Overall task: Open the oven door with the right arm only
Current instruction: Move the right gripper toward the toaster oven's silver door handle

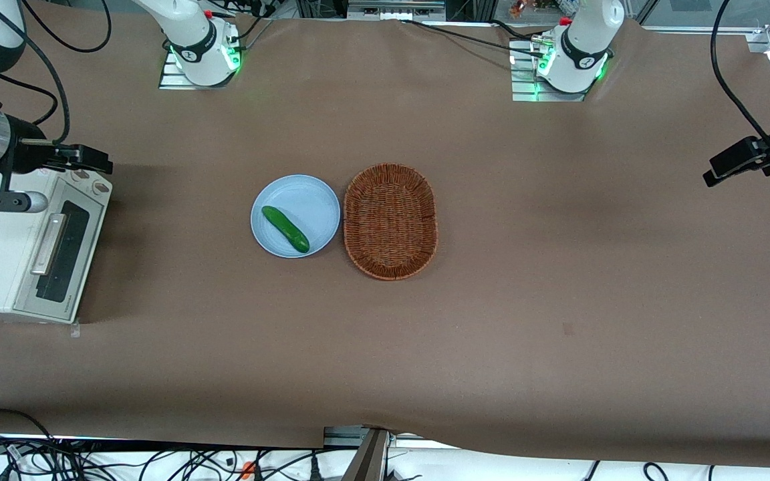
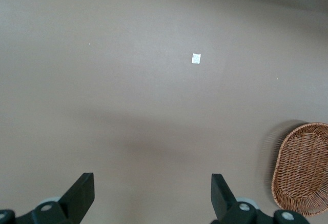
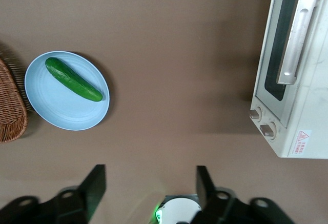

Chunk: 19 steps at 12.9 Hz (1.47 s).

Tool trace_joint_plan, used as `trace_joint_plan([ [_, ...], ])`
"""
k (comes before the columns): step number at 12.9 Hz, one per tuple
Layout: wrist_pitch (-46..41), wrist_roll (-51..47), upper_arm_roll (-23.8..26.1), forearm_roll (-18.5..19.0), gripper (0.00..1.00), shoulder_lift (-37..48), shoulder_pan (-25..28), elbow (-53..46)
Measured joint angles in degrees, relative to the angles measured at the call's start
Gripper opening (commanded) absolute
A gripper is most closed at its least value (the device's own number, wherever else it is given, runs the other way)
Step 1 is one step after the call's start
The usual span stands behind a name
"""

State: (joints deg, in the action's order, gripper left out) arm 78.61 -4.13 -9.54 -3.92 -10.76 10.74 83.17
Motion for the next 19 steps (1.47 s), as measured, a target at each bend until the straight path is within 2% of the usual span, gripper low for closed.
trace_joint_plan([
  [4,0.5,0.0,0.1,0.0,0.17,-2.2,0.8,0.2],
  [7,2.0,3.1,0.1,0.0,0.03,-4.9,1.3,0.4],
  [11,5.8,6.8,0.1,0.5,0.0,-7.5,1.3,1.8],
  [14,6.1,7.9,0.1,5.3,0.0,-7.9,2.6,2.3],
  [19,7.6,14.3,0.1,10.4,0.0,-8.2,3.6,2.3],
])
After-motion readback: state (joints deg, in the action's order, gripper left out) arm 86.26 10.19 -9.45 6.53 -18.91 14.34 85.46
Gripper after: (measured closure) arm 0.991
